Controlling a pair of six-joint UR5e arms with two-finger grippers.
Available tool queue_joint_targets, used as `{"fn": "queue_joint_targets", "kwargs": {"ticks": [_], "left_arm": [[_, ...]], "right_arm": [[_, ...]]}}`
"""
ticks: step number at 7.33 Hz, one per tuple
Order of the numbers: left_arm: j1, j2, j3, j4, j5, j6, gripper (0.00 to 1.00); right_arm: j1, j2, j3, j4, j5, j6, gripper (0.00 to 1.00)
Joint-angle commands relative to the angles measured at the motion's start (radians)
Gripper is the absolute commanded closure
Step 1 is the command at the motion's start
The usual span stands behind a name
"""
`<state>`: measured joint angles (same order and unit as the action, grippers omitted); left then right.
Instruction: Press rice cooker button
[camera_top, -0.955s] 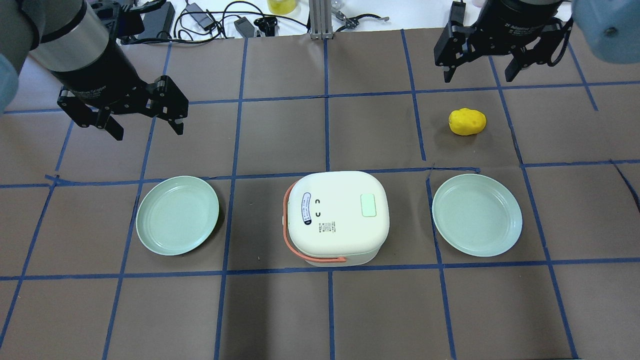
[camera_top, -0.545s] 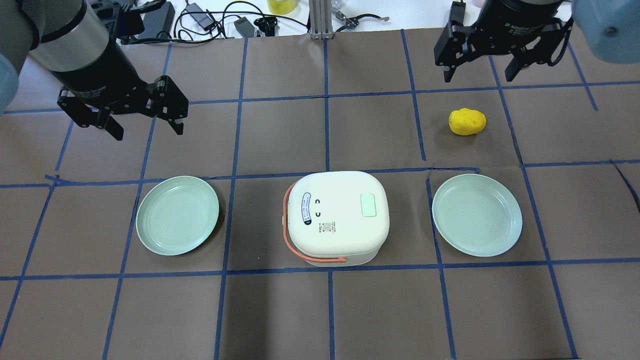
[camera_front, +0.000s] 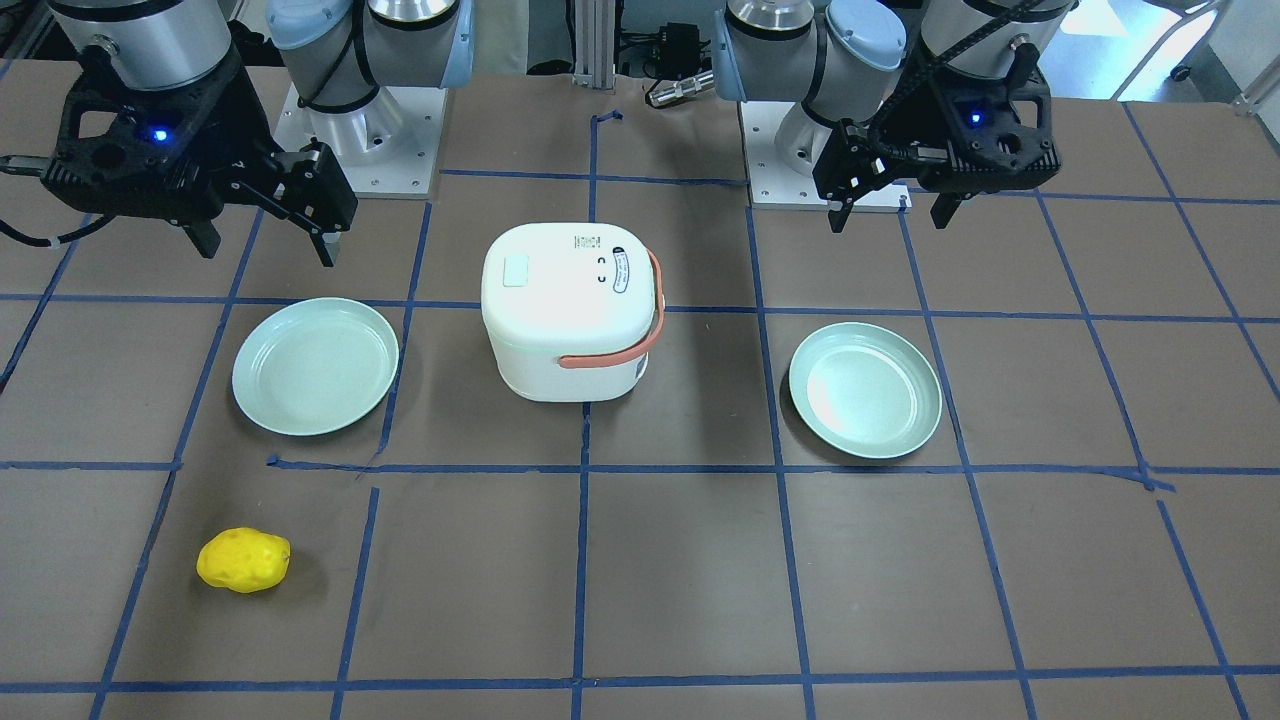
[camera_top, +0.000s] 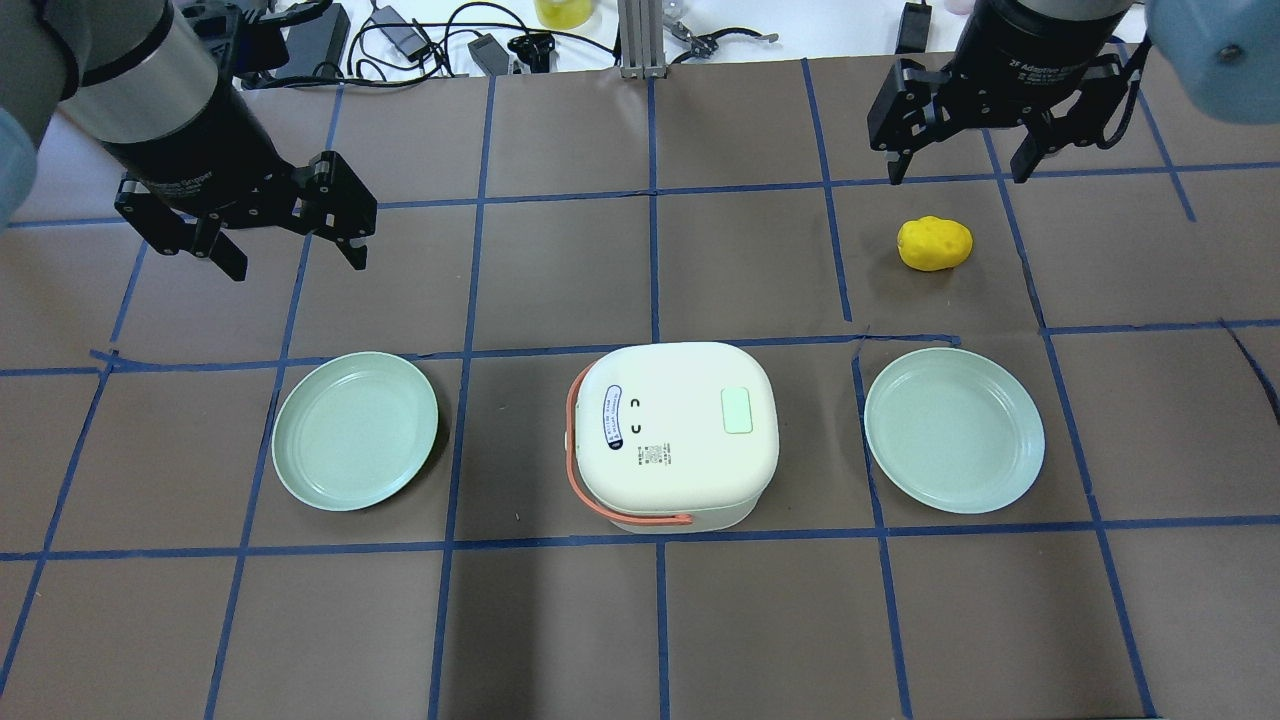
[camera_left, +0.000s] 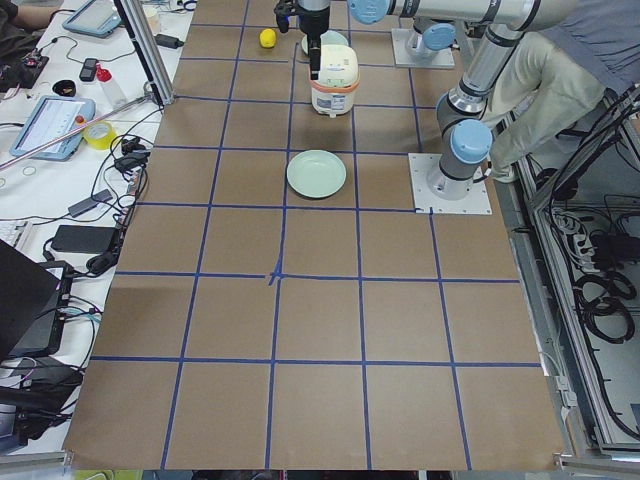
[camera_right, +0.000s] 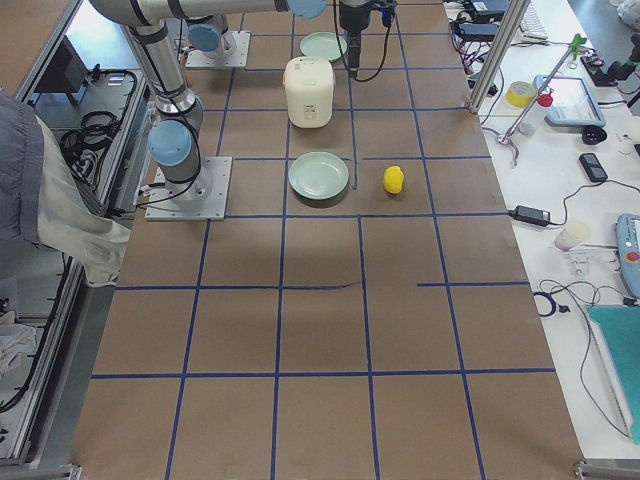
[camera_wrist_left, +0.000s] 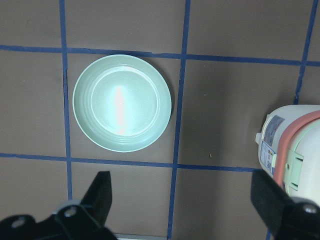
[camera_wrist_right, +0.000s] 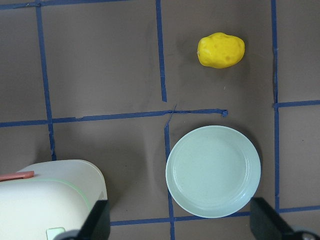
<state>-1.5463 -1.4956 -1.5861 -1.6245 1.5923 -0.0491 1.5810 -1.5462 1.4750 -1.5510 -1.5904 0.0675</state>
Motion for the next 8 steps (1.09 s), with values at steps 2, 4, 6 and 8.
{"fn": "queue_joint_targets", "kwargs": {"ticks": [2,4,6,8], "left_arm": [[0.0,0.0,0.0,0.0,0.0,-0.002,0.0],[0.0,0.0,0.0,0.0,0.0,0.0,0.0],[0.0,0.0,0.0,0.0,0.0,-0.002,0.0],[0.0,0.0,0.0,0.0,0.0,0.0,0.0]], "right_arm": [[0.001,0.0,0.001,-0.001,0.006,0.0,0.31],[0.001,0.001,0.001,-0.003,0.048,0.0,0.7],[0.005,0.008,0.004,-0.008,0.055,0.002,0.76],[0.011,0.009,0.007,-0.009,0.058,0.015,0.8]]}}
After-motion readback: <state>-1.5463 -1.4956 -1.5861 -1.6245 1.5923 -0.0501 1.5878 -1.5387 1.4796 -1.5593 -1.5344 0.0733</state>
